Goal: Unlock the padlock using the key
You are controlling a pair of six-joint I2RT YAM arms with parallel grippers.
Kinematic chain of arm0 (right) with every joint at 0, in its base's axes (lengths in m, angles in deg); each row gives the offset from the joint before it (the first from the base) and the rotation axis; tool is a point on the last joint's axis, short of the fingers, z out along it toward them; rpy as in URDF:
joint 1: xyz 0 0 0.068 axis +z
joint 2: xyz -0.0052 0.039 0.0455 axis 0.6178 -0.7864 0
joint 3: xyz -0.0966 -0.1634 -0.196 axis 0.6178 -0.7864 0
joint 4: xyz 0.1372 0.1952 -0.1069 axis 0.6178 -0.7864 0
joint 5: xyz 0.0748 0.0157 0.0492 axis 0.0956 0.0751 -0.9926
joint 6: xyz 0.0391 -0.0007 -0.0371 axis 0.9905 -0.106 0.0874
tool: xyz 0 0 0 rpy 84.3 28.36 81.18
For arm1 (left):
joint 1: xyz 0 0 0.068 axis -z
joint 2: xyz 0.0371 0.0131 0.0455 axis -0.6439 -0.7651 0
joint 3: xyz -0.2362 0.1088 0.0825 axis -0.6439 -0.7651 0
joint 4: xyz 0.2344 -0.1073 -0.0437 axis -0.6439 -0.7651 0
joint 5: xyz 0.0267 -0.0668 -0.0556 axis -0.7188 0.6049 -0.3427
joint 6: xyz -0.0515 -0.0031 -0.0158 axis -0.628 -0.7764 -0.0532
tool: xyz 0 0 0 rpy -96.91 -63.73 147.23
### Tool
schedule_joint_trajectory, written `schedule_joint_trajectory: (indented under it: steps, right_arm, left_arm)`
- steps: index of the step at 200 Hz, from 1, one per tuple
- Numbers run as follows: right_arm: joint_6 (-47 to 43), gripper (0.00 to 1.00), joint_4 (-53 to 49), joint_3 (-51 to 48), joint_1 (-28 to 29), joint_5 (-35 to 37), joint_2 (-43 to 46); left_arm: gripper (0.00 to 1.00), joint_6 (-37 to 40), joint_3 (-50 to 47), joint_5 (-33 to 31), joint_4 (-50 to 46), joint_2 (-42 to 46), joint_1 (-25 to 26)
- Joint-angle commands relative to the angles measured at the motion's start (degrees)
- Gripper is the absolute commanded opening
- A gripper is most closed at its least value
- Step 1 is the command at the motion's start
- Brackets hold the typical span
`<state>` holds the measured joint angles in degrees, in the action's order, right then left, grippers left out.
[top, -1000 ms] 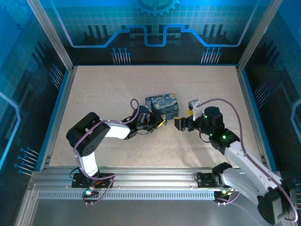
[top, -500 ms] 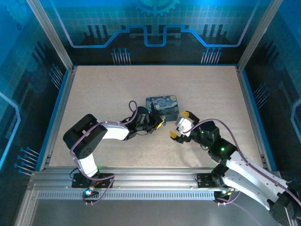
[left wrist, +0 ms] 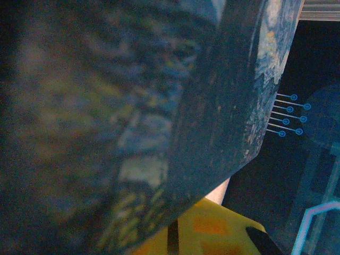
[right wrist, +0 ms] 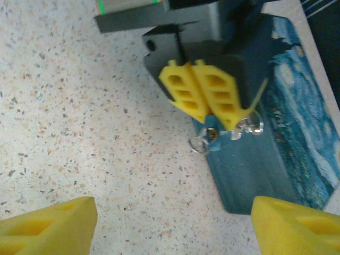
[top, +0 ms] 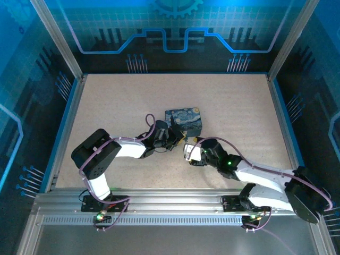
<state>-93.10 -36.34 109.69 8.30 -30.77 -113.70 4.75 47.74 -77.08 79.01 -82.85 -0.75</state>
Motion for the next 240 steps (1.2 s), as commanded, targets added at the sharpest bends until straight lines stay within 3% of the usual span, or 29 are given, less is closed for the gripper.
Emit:
schedule_joint_trajectory:
  steps: [1, 62, 163, 240]
  right_arm:
    - [-1.47, 0.72, 5.48, 2.04, -0.17, -0.37, -3.19]
    - [-0.73, 0.57, 12.44, 4.39, -3.17, -3.75, -10.66]
    - [-1.30, 0.29, 13.13, 6.17, -3.79, -2.66, -14.37]
    - [-1.12, 0.19, 16.39, 6.79, -3.76, 1.31, -18.19]
  left_arm:
    - [0.11, -0.74, 0.21, -0.79, 1.23, 2.50, 0.66]
    - [0.11, -1.11, 0.48, -0.73, 1.33, 2.50, 0.60]
    - [0.10, -1.24, 0.51, -0.79, 1.59, 2.45, 0.61]
    - [0.09, -1.22, 0.56, -0.79, 1.46, 2.46, 0.62]
